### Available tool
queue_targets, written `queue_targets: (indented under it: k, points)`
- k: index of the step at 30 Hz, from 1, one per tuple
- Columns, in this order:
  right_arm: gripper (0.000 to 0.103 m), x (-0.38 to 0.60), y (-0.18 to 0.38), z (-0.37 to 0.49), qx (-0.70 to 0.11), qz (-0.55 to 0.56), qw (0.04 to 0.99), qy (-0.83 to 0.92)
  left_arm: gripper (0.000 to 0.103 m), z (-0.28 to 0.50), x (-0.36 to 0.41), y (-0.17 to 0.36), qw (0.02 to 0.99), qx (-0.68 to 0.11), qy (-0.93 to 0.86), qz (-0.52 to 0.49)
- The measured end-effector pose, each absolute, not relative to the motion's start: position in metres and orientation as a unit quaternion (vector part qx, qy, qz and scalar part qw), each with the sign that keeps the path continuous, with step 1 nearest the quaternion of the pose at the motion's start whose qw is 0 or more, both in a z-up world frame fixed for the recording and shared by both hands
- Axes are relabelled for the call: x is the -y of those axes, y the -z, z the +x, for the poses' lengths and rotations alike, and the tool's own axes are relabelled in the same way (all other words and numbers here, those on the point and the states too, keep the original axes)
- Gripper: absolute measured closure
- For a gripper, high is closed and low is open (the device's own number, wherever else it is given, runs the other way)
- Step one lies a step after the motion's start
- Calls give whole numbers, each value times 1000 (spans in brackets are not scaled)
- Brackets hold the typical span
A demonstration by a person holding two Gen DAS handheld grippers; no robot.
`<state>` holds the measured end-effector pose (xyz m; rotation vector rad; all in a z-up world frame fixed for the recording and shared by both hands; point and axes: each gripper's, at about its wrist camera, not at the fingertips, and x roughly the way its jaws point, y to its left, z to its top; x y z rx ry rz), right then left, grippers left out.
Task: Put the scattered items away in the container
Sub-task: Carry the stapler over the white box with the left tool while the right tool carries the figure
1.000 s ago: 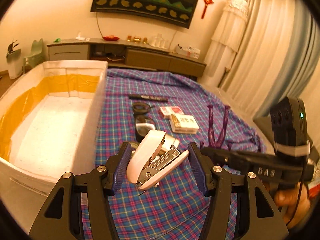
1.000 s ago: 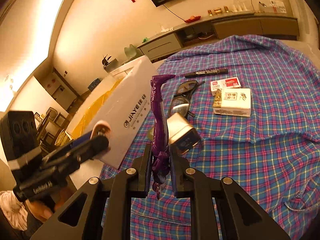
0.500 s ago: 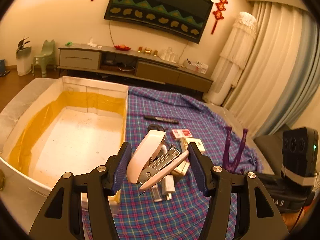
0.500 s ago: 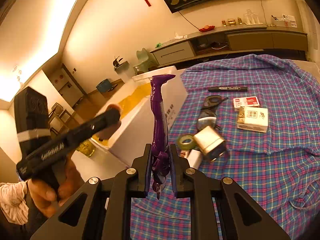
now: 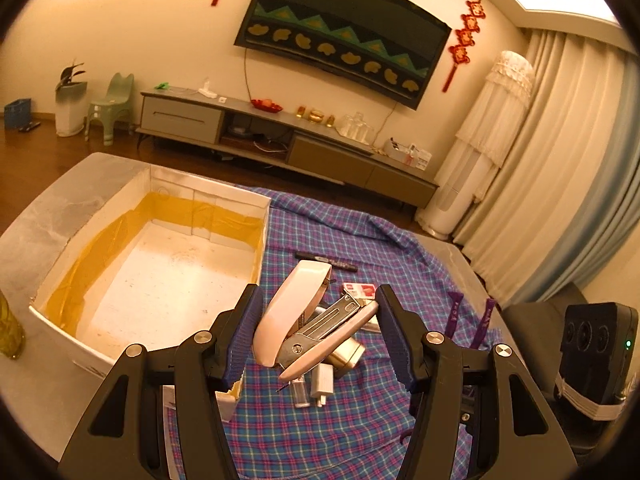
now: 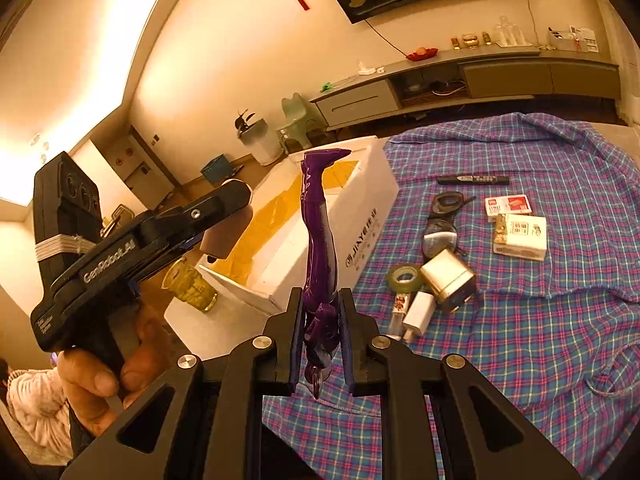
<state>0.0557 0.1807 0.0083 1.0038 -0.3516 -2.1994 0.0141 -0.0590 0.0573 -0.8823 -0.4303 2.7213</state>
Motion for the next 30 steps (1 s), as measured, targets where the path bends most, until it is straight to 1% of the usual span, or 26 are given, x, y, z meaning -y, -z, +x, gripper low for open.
queue_targets:
  k: [9,17,23,30]
  points:
    - [86,-173,-32,33,117,374,363,846,43,-24,64,-72,114,154,-936,-295]
    - [86,-156,-39,7,105,385,370,839,43,-64,80,-58,100,128,-939,-302]
    - [86,-129,-38,-14,90,394,376,833,43,-87,119,-41,92,178,-928,-314]
    - [86,-92,-38,-45,88,405,389,823,43,-97,155,-38,61,198,-927,-312]
